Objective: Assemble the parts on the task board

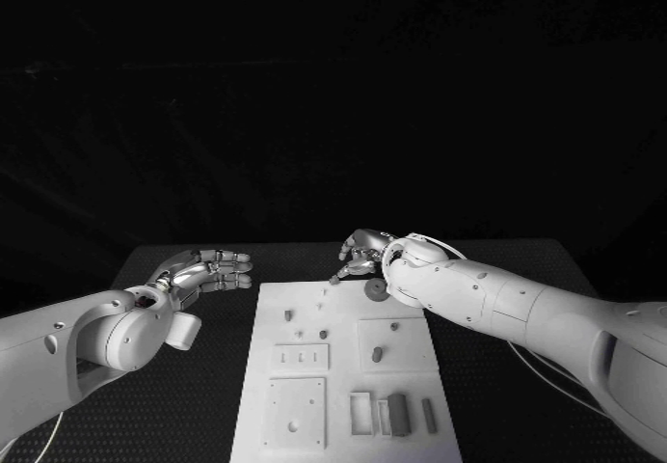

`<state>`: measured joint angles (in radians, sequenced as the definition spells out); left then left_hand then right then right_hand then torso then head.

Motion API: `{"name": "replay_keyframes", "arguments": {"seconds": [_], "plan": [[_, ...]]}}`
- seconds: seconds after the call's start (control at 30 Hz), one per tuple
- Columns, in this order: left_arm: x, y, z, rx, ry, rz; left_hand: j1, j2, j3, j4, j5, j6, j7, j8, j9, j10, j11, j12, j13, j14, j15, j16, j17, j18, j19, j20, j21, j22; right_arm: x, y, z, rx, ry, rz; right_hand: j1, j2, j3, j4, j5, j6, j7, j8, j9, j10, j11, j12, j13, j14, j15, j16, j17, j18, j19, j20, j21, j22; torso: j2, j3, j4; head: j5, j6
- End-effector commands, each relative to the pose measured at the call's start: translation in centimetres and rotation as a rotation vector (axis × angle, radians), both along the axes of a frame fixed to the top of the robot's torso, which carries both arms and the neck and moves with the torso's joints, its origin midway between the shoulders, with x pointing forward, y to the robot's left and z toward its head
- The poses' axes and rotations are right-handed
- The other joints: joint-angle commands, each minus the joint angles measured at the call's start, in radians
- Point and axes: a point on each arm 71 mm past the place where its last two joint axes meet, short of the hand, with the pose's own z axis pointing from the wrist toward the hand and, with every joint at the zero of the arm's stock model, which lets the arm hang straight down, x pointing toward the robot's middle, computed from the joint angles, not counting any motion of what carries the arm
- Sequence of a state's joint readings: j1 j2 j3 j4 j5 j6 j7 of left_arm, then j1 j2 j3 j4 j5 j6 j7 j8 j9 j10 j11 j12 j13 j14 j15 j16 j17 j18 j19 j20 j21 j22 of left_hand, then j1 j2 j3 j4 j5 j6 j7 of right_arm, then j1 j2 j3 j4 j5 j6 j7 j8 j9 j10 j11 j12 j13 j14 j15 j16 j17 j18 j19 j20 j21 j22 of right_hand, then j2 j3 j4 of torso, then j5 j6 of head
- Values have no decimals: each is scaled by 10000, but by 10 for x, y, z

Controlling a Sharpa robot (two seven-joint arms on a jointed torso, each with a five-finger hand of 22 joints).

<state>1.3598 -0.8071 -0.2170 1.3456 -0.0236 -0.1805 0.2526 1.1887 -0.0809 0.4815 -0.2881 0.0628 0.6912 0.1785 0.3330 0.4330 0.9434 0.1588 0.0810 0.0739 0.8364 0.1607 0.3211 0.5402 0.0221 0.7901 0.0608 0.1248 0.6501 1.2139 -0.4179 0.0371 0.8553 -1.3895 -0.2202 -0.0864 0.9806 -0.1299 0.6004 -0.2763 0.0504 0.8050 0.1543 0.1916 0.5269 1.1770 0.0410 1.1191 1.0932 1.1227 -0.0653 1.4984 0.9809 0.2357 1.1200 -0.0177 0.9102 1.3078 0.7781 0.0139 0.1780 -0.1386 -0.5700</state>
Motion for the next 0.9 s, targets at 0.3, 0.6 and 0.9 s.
{"name": "replay_keyframes", "arguments": {"seconds": [0.3, 0.6, 0.9], "plan": [[0, -3, 0, -41, 15, -182, -106, -5, -69, -9, -56, -9, 9, -62, -15, 58, -16, -55, -11, 60, 18, -44, 8, -36, 97, 9, -48, -11, -4, 30, 0, -1665, -1559, 1451, 777, -35, -21, -138, -18, 217, -222, 180, 79, 91, -223, 83, 10, 125, -219, 118, 267, 261, -52, -24, 41, 196, -3, -6, 2, 17, 4], [1, -3, 0, -40, 15, -179, -111, -1, -72, -9, -57, -8, 11, -63, -16, 59, -13, -59, -11, 62, 20, -47, 9, -36, 100, 10, -52, -11, -4, 32, -6, -2157, -1708, 1385, 977, -1, -76, -127, -19, 388, -172, 293, 112, 224, -174, 136, -2, 372, -172, 211, 475, 261, 23, -48, 112, 188, -5, -13, 4, 44, 5], [1, -4, 0, -44, 11, -198, -113, 3, -74, -10, -58, -4, 12, -64, -17, 63, -12, -62, -11, 64, 20, -50, 11, -36, 103, 10, -55, -11, -5, 29, -18, -2781, -919, 1512, 984, -13, -115, -123, -19, 460, -159, 333, 119, 253, -159, 154, -1, 437, -154, 240, 534, 261, 31, -50, 132, 188, 15, -4, 10, 61, -14]]}}
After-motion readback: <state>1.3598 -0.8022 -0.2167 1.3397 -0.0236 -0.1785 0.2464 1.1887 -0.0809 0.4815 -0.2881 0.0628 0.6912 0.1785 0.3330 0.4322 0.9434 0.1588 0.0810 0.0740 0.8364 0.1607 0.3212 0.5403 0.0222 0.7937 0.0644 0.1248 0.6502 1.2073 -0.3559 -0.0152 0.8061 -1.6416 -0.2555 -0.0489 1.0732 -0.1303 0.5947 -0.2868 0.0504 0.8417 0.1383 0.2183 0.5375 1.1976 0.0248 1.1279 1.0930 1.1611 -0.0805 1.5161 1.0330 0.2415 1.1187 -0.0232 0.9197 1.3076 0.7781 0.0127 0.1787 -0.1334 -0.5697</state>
